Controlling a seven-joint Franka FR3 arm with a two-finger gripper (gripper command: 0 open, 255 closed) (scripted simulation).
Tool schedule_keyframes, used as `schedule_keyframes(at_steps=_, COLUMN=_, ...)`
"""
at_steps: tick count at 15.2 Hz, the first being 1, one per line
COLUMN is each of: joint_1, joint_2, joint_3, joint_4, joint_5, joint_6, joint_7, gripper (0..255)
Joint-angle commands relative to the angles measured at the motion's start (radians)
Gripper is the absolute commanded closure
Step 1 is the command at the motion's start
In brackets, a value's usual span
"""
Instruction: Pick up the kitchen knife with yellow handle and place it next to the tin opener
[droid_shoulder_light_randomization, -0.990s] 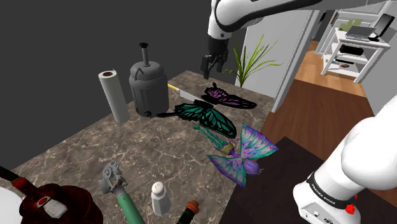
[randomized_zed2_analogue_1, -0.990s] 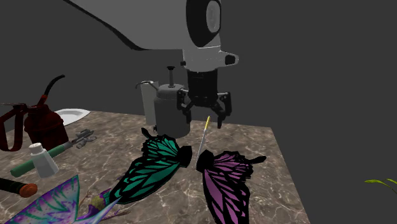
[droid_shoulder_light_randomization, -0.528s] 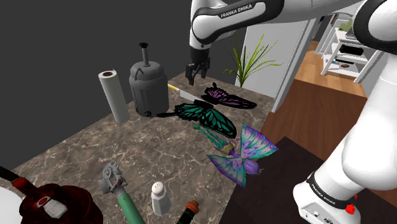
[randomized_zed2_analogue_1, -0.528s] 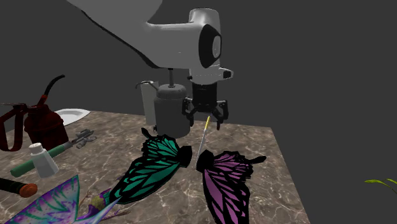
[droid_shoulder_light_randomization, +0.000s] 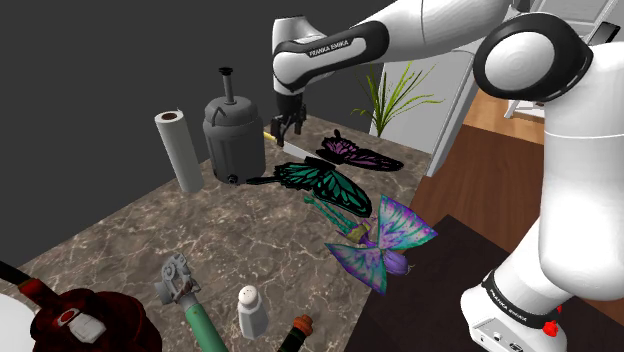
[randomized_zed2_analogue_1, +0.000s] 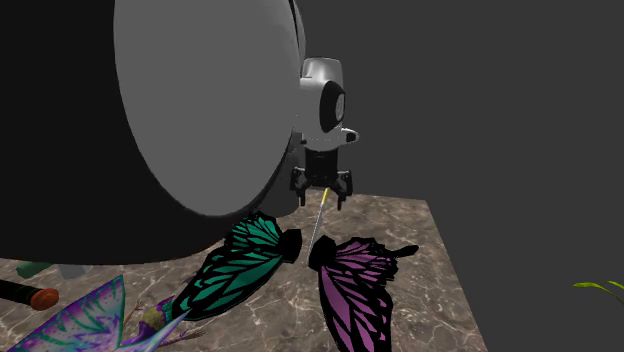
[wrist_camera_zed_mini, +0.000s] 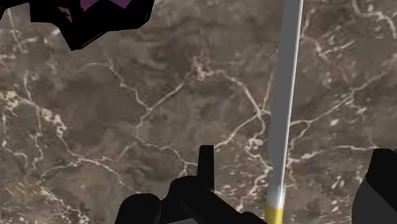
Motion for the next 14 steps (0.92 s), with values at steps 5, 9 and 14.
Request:
schedule_keyframes(at_steps=5, joint_1=0.004, joint_2=0.041, joint_3=-0.002, joint_4=-0.02, joint_5=-0.006, joint_6=0.06, joint_7=0.003, gripper=0)
schedule_keyframes(at_steps=9, joint_1=0.004, joint_2=0.044, joint_3=-0.002, joint_4=-0.023, joint_5=-0.006, joint_6=0.067, joint_7=0.004, gripper=0)
schedule_keyframes(at_steps=14, joint_1=0.004, joint_2=0.043, joint_3=-0.002, joint_4=-0.023, joint_5=-0.006, joint_6=0.066, joint_7=0.004, gripper=0)
